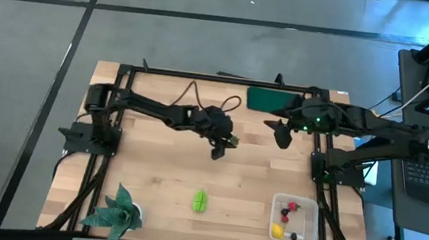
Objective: Pick and placing Produce into tupperware
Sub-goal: Put the red strawberry into the transparent bin
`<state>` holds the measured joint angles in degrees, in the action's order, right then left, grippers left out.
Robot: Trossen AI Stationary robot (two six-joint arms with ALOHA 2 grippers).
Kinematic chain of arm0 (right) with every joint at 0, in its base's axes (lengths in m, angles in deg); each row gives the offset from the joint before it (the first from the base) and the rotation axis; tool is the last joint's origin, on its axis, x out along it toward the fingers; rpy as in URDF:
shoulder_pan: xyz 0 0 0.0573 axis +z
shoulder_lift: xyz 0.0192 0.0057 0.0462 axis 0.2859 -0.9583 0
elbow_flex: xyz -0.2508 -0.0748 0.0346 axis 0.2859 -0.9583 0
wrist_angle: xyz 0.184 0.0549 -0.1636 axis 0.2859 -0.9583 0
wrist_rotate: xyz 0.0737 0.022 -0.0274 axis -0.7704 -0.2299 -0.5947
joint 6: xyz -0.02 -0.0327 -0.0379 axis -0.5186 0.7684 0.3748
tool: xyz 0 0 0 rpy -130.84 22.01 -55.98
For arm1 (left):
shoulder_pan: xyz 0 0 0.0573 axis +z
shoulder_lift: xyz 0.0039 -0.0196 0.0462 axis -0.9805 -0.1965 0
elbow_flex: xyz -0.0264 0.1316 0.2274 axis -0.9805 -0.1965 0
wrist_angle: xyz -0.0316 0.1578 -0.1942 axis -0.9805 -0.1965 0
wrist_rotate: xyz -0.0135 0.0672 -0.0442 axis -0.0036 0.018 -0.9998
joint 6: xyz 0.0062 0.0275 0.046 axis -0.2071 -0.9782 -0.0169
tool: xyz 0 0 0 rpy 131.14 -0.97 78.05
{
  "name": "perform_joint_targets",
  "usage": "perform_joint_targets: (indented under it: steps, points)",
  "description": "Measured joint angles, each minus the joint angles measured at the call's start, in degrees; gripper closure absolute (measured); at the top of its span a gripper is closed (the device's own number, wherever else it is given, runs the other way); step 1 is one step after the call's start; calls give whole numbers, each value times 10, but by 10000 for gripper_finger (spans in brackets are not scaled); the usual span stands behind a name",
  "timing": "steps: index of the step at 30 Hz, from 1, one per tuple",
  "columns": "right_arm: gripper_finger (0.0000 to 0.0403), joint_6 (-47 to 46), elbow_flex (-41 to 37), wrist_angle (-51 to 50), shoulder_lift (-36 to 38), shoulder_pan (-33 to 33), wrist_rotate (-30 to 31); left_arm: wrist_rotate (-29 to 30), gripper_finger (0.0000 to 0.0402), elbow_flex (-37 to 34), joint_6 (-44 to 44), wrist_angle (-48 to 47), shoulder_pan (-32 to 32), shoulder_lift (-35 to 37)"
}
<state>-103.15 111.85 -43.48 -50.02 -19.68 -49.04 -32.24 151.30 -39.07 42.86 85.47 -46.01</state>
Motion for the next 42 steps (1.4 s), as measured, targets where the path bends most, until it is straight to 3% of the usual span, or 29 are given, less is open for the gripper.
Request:
perform_joint_targets:
  steps: [10, 17, 29, 42]
  points:
    - [176, 0, 0, -35, -6, 0, 0, -37, 277, 124, -9, 1, -8, -138]
    - [176, 0, 0, -48, -4, 0, -1, -47, 273, 144, -1, -6, -8, -189]
    - [176, 2, 0, -53, -4, 0, -1, -38, 268, 143, -28, -48, -8, -191]
    - [176, 2, -1, -54, -4, 0, -1, -32, 230, 143, -30, -47, -8, -191]
